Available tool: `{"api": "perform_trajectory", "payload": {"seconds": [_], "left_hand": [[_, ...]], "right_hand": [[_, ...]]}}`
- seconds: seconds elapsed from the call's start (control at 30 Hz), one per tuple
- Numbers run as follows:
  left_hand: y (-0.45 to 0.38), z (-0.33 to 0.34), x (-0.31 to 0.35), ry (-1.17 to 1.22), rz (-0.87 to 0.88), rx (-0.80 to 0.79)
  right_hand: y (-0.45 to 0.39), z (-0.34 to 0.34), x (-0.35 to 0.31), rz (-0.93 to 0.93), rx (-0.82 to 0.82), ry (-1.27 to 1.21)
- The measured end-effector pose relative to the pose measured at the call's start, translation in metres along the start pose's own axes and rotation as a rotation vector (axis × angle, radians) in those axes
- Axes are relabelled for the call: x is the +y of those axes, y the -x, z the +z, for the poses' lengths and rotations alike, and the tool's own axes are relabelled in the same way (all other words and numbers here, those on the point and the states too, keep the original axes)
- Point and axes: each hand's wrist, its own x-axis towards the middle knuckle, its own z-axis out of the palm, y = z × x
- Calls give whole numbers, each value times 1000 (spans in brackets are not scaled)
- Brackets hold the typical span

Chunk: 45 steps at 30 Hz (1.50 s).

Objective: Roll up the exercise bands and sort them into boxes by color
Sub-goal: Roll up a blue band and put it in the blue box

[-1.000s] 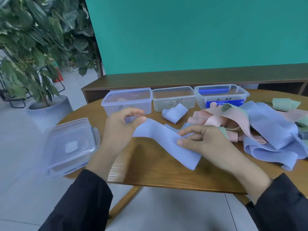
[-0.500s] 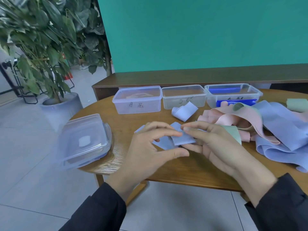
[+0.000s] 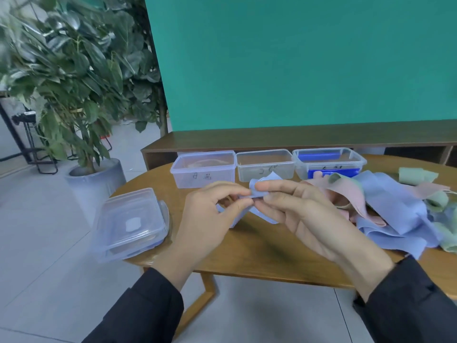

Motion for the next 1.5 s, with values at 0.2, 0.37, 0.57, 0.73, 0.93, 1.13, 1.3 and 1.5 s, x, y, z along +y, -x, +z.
{"api": "perform_trajectory", "payload": {"seconds": [0.2,0.37,0.57,0.73,0.93,1.13,1.3,1.5], "left_hand": [[-19,-32,63,6,2,112],[-26,-59,119,84,59,95],[-28,-73,150,132,59,71],[-28,-69,120,86,-21,18],[-27,-47,41,22,-158,-23],[-30,-16,-42,2,-334,-18],[-42,-3,-95,-12,-459,-34],[-54,2,-137,-51,-593,-56]], "right_hand": [[28,36,-47,-221,18,381],[60,66,-88,-452,100,533],[75,79,-114,-492,105,630],[53,63,-99,-417,61,711],[-10,32,-46,-251,5,740],[-80,4,14,-96,24,693],[-129,-14,50,-24,29,648],[-163,-23,77,36,3,699]]}}
